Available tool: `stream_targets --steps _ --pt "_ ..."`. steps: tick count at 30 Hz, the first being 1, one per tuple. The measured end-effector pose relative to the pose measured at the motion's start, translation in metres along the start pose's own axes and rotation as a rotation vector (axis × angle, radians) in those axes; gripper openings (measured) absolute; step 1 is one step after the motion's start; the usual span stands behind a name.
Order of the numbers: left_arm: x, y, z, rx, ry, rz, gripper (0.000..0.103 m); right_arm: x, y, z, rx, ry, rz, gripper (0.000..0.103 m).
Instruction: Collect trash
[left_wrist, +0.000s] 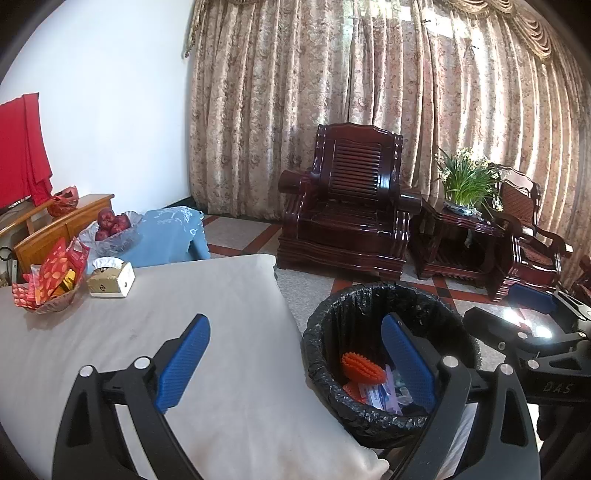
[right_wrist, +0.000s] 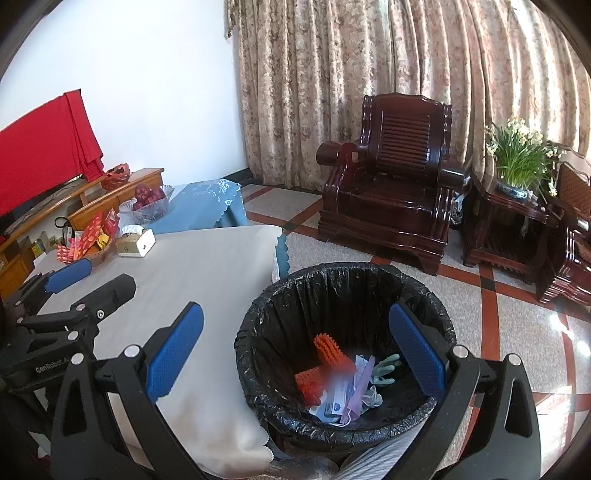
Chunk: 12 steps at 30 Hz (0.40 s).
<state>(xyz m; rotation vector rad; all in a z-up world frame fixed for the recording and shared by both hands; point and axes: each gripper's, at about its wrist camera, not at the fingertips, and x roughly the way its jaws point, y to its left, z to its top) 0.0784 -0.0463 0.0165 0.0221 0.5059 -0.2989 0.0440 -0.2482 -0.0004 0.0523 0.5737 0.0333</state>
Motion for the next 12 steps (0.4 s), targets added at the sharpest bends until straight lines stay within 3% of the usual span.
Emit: stream_targets --steps 12 --pt "0.0012 -0.0006 -0.0021 0.003 0.005 0.004 0.092 0.0005 -0.0002 -0.0010 -0.001 0.000 0.000 0.098"
